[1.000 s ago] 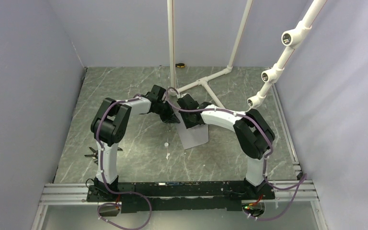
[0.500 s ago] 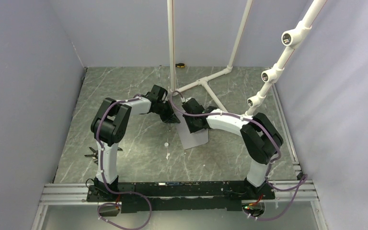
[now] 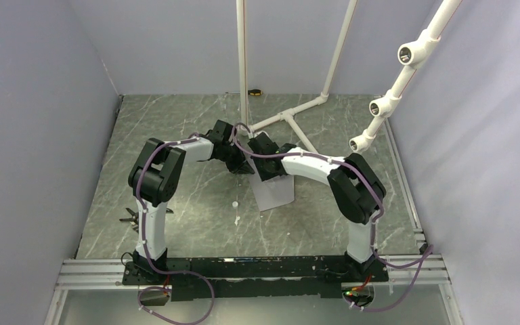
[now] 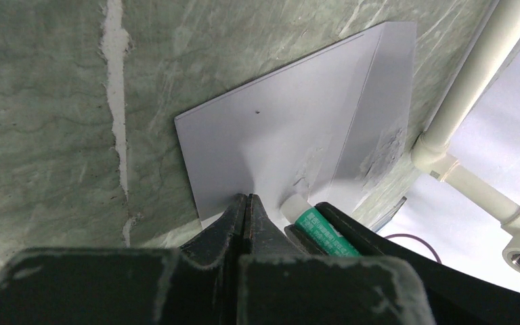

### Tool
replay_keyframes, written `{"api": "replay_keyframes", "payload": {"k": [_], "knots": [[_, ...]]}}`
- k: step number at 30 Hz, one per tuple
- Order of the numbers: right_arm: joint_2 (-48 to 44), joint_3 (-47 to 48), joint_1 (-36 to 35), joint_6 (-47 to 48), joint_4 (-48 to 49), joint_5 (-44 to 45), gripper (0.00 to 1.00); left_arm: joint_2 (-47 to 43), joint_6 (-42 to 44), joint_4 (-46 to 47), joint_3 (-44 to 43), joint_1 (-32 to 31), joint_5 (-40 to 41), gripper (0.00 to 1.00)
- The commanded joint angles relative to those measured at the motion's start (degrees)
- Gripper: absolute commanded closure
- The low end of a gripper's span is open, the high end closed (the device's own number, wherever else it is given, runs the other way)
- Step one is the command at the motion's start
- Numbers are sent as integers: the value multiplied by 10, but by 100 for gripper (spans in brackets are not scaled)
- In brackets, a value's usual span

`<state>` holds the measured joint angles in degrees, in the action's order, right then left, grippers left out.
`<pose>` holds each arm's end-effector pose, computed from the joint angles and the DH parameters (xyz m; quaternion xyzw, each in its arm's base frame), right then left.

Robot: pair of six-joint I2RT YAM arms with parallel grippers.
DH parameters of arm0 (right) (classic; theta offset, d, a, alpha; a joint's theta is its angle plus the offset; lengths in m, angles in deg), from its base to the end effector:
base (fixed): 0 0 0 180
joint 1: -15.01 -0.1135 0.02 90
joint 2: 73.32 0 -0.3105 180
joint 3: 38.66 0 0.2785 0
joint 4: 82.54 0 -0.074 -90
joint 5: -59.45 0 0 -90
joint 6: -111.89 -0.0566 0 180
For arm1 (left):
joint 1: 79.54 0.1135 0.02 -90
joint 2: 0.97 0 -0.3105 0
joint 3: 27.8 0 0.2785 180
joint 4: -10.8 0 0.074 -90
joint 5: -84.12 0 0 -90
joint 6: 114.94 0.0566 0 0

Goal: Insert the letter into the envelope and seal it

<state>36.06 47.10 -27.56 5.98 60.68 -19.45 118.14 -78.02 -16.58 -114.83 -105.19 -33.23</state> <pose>0.3330 0.2911 0.1822 -0.1978 0.9421 0.0426 0.2675 0.4126 -0.2270 0.1298 -0.1617 0.9254 -0.3386 0.0532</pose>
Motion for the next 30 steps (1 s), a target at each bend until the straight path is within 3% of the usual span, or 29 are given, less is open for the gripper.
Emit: {"api": "replay_keyframes", "payload": {"k": [1,12,26,30], "knots": [[10,11,0,7,-18,18,100,50,28,-45,32,-9,80,98],[-57,-76,-31,-21,-41,-24,100,52,30,-46,26,-9,75,98],[42,30,13,23,11,48,100,53,37,-45,24,-9,69,98],[12,39,13,30,17,17,100,49,42,-43,20,-9,62,98]]}}
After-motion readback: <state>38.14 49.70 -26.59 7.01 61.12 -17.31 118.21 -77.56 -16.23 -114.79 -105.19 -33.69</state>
